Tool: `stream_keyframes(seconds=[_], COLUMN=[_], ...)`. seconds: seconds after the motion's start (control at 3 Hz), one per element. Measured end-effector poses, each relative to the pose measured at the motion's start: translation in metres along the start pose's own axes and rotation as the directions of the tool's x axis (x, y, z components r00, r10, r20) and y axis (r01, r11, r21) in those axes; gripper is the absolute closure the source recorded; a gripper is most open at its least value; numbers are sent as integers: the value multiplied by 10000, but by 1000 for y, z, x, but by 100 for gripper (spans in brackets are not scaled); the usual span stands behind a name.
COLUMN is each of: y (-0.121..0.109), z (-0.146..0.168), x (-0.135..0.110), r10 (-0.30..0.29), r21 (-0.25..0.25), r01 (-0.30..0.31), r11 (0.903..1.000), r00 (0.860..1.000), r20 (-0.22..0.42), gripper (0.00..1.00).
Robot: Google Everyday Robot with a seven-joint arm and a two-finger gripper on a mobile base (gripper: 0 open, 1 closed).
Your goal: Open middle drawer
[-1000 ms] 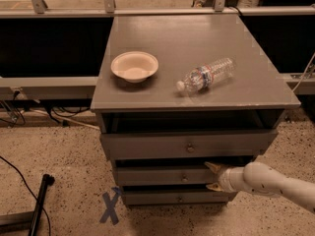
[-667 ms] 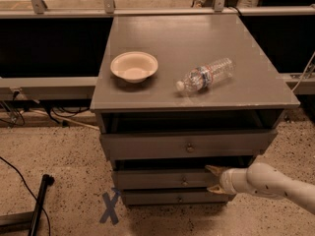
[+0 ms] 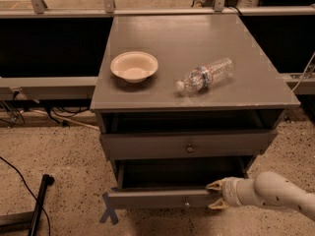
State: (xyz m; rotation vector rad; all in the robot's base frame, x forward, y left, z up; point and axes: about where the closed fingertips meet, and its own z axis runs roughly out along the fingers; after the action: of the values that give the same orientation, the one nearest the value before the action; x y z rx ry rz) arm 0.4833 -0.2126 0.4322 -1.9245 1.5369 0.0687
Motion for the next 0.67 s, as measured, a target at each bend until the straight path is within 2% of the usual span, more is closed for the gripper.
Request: stream_keyframes(seconds=[0.33,0.67], y=[8,9], z=[-9,-9], x=[-14,-25], r10=[-113,-259], r21=[-50,-48], r01=[114,261], r11=[9999,9996], r00=[9996,9985], r20=[274,479], gripper=[20,0])
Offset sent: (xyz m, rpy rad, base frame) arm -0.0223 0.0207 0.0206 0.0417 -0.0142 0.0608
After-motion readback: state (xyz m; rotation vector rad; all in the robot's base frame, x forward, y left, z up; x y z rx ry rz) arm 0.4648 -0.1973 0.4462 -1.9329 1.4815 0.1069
